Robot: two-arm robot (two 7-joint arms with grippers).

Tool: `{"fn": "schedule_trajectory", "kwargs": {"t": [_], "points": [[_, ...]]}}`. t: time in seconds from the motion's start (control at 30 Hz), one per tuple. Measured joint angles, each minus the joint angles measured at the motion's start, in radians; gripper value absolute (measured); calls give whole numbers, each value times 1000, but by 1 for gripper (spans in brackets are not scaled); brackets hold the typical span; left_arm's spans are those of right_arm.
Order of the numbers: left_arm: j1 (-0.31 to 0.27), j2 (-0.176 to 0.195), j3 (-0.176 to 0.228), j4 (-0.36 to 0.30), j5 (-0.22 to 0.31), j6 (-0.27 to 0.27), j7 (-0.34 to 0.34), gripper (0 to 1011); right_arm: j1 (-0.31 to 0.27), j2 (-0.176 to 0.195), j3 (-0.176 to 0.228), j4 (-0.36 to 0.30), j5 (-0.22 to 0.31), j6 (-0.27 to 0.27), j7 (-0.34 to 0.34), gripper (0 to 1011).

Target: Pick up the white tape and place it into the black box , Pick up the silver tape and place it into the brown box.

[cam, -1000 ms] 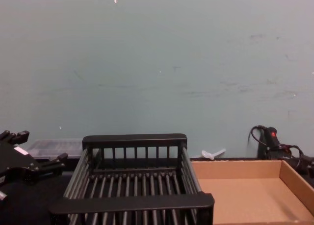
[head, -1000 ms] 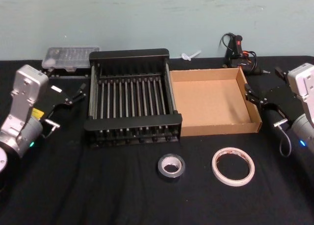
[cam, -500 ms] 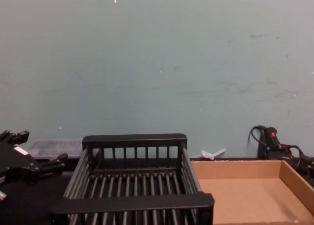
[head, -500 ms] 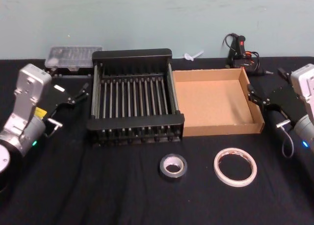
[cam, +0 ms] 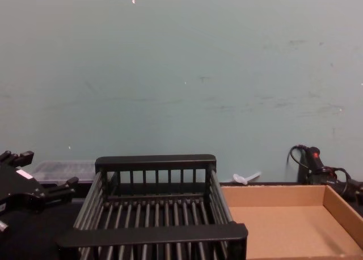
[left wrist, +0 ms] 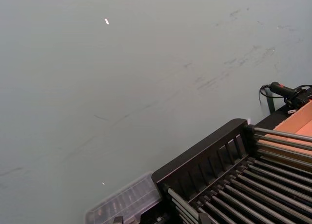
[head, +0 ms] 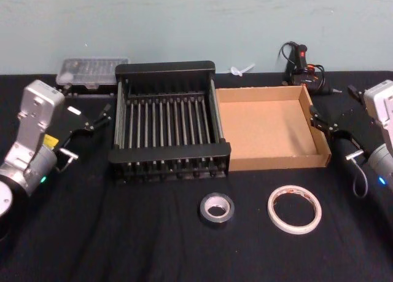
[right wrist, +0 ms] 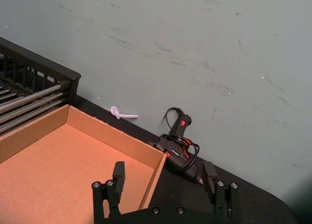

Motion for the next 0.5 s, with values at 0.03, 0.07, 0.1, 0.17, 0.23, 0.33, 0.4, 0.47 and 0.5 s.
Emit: {"fn": "schedule_trajectory", "kwargs": {"t": [0.03, 0.07, 0.1, 0.17, 0.23, 0.33, 0.4, 0.47, 0.5], "points": [[0, 0, 0, 0, 0, 0, 0, 1001, 0, 0, 0, 0, 0, 0, 0, 1002], [0, 0, 0, 0, 0, 0, 0, 1001, 0, 0, 0, 0, 0, 0, 0, 1002], [0, 0, 0, 0, 0, 0, 0, 1001, 0, 0, 0, 0, 0, 0, 0, 1002], [0, 0, 0, 0, 0, 0, 0, 1001, 0, 0, 0, 0, 0, 0, 0, 1002], [0, 0, 0, 0, 0, 0, 0, 1001, 0, 0, 0, 0, 0, 0, 0, 1002], [0, 0, 0, 0, 0, 0, 0, 1001, 0, 0, 0, 0, 0, 0, 0, 1003], [0, 0, 0, 0, 0, 0, 0, 1001, 0, 0, 0, 0, 0, 0, 0, 1002], [0, 0, 0, 0, 0, 0, 0, 1001, 0, 0, 0, 0, 0, 0, 0, 1002], [0, 0, 0, 0, 0, 0, 0, 1001, 0, 0, 0, 0, 0, 0, 0, 1002]]}}
